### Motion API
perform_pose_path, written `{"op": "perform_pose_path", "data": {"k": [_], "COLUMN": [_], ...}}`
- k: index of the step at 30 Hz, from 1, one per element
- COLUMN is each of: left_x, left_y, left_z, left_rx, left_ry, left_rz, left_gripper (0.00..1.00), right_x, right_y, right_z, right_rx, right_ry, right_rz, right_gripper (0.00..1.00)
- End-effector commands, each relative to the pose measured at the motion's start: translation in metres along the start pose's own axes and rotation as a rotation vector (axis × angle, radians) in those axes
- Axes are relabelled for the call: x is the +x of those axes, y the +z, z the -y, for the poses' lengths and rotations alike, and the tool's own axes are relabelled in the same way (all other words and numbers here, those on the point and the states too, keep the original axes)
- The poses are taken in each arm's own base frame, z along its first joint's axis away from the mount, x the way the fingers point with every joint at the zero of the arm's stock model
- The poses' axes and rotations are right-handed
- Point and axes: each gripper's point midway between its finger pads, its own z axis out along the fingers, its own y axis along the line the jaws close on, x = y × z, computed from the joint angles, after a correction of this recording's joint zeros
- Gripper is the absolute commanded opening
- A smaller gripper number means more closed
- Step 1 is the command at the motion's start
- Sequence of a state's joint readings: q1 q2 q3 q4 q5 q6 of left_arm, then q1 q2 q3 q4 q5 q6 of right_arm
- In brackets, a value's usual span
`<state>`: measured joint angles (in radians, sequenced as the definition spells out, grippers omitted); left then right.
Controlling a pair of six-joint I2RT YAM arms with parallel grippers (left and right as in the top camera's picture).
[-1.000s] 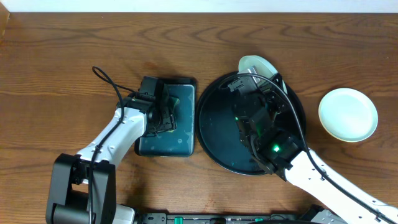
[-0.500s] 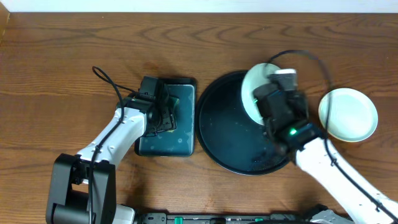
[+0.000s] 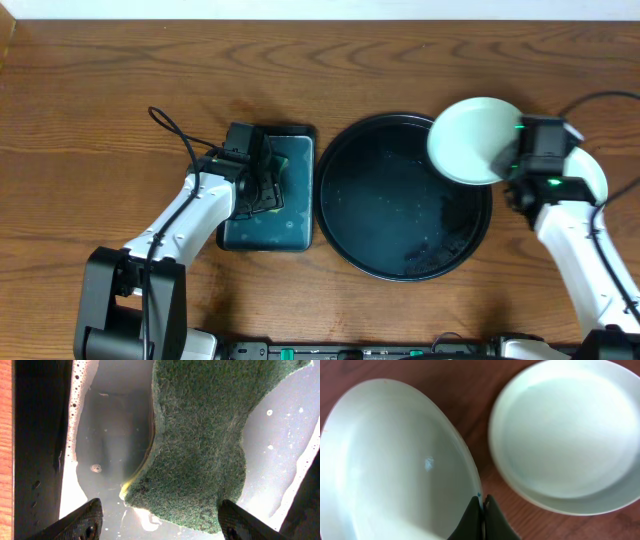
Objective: Clean dirty plates on tray and stack at the side
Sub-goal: 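Carry the white plate right and lower it onto the plate stack, then release the white plate on the stack and raise the right gripper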
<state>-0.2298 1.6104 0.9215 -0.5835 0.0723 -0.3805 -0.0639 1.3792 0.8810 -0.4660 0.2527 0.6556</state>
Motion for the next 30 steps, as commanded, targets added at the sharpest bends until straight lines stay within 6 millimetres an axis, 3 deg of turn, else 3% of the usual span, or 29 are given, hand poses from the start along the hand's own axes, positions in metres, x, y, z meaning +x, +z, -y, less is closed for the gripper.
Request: {"op": "perform_pose_path", "data": {"k": [1, 12, 18, 26, 27, 30], "left_x": [0.005, 0.006, 0.004, 0.004, 0.004, 0.004], "left_y": [0.004, 0.005, 0.005, 0.005, 0.005, 0.005], "left_z": [-0.004, -0.004, -0.004, -0.004, -0.004, -0.004], "left_rx": [-0.011, -0.011, -0.009, -0.009, -0.009, -0.009], "left_ry": [-0.001, -0.001, -0.001, -0.001, -0.001, -0.001], "left_rz": [-0.017, -0.018, -0.012, -0.012, -0.012, -0.012], "left_gripper": [0.75, 0.75, 0.75, 0.75, 0.75, 0.75], "right_x": [-0.004, -0.025, -0.027, -0.029, -0.029, -0.03], "right_y": [0.005, 0.011, 0.01, 0.009, 0.009, 0.009], "right_z": [0.013, 0.112, 0.133, 0.143, 0.144, 0.146], "right_rx": [-0.057, 0.099, 0.132, 0.149, 0.153, 0.165], "right_ry": [0.13, 0.38, 0.373, 0.398, 0.399, 0.398], "right_rz": [-0.074, -0.094, -0.095, -0.089, -0.087, -0.082], "right_gripper": [0.01, 0.01, 0.01, 0.02, 0.04, 0.34]}}
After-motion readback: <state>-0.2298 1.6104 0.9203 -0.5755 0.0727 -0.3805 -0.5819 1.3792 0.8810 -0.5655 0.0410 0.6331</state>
